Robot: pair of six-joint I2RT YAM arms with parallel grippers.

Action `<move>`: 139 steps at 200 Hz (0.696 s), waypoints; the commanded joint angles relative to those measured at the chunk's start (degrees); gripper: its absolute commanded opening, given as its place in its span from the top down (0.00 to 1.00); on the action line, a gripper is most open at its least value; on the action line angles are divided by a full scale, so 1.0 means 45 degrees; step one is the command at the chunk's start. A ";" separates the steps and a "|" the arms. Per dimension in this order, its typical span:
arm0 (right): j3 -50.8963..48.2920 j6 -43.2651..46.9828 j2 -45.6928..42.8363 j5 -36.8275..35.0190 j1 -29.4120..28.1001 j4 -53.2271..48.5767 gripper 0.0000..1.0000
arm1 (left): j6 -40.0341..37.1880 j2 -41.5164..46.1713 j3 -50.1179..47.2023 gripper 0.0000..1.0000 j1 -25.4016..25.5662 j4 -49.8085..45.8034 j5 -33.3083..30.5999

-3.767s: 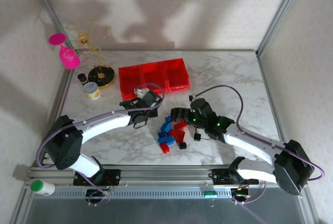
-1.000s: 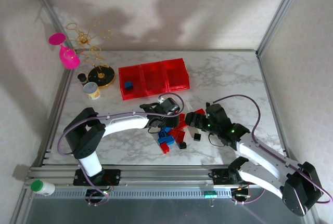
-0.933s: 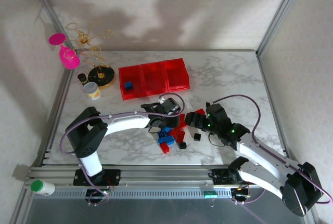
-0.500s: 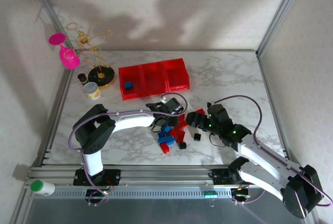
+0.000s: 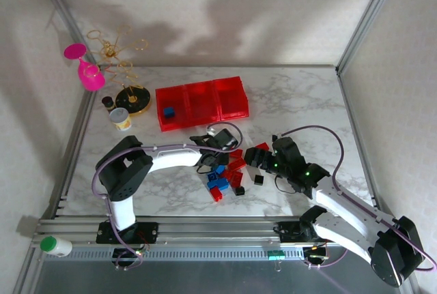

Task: Sort the legos into containers by color
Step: Pick up the lego from the center of the table.

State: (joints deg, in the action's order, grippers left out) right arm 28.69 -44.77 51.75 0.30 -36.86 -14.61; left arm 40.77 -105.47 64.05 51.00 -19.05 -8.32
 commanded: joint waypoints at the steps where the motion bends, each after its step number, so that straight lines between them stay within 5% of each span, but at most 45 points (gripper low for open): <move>1: -0.0061 -0.0058 0.0028 0.0164 0.0125 0.0028 0.01 | -0.0015 -0.0351 0.0251 0.53 -0.0025 0.0097 0.0051; 61: -0.0013 0.0153 0.0083 0.0279 0.0125 0.0197 0.01 | -0.0001 -0.0110 0.0162 0.64 -0.0062 0.0215 -0.0105; 139: 0.1302 0.1750 0.1005 0.1752 -0.0032 0.1438 0.01 | -0.0286 0.2194 0.0241 0.65 -0.0689 -0.0606 -0.1081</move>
State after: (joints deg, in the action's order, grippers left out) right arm 30.09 -40.91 53.28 3.90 -36.73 -12.80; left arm 40.51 -101.41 64.18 49.32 -19.16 -9.15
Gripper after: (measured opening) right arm 0.988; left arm 0.362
